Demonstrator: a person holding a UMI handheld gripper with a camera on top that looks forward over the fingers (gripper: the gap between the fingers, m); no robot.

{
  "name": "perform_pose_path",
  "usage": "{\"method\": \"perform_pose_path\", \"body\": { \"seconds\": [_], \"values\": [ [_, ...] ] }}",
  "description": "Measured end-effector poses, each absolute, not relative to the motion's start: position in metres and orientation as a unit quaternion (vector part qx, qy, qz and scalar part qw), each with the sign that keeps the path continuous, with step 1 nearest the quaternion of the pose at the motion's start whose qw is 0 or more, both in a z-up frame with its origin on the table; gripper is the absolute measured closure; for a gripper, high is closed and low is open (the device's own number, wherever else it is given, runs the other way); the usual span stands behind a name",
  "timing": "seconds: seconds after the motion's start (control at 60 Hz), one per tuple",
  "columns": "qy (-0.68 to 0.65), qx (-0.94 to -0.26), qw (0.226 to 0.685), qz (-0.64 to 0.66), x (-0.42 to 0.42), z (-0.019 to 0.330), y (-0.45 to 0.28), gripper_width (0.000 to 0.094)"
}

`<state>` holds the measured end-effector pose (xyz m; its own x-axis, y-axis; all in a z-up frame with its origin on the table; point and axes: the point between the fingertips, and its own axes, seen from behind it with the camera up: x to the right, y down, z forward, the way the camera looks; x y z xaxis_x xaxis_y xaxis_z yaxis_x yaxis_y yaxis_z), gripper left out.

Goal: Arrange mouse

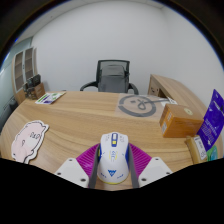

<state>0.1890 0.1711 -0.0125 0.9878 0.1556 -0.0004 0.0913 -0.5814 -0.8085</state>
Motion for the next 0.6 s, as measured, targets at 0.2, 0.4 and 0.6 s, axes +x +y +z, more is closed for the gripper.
{"method": "perform_pose_path", "body": {
  "seconds": [0.2,0.4,0.6],
  "values": [
    [0.000,-0.908,0.419,0.026,0.182,-0.011,0.168,0.0570],
    [0.004,-0.898,0.434,0.068,0.051,0.027,0.155,0.0580],
    [0.030,-0.907,0.413,0.077,-0.074,0.013,0.144,0.0584]
  ]
}}
